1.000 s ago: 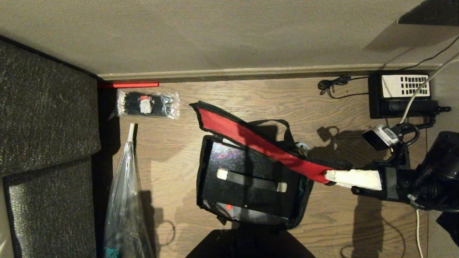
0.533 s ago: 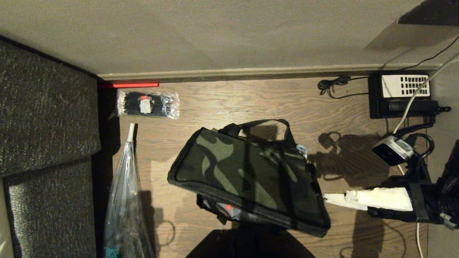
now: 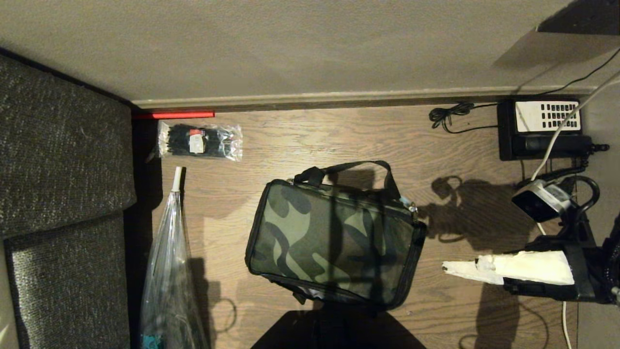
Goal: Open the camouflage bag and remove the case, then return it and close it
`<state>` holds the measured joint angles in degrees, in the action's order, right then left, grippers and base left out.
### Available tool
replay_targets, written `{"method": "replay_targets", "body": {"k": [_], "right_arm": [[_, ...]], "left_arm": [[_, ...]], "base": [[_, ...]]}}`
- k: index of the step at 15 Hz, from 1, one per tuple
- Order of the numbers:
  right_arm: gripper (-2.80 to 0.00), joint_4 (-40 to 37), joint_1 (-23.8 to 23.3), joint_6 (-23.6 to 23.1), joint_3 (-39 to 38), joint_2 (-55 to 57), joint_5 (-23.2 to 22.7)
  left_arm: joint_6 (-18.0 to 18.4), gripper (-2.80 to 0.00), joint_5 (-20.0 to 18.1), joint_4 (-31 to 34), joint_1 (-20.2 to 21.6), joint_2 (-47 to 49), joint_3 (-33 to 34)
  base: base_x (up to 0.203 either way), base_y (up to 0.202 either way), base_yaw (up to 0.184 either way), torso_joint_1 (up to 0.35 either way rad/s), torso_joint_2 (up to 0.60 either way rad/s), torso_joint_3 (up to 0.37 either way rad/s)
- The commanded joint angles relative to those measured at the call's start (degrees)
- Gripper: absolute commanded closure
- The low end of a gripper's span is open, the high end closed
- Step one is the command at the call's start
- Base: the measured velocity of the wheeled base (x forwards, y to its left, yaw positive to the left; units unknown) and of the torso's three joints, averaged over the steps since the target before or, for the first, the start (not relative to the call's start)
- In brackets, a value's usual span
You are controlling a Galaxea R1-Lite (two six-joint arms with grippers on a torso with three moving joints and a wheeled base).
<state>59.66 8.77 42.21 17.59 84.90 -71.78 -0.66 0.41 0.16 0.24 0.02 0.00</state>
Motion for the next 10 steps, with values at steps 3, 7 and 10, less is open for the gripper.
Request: {"method": "replay_targets", "body": {"k": [3,7,10], "right_arm": [[-2.80,0.5,-0.1,0.4,0.1,0.3,0.2],[0.00,0.5,-0.1,0.8,0.4,-2.0,4.6],[0.00,-1.3,0.0,0.7,-0.8,-4.6,5.2]], "left_arm": [[0.0,0.00,0.0,0.0,0.0,-0.1,0.2],[0.0,0.00,0.0,0.0,0.0,-0.1,0.2],[0.0,0.00,0.0,0.0,0.0,-0.1,0.2]], "base": [[0.000,0.000,0.000,0.000,0.00,0.000],[0.000,0.000,0.000,0.000,0.00,0.000],[0.000,0.000,0.000,0.000,0.00,0.000]]}}
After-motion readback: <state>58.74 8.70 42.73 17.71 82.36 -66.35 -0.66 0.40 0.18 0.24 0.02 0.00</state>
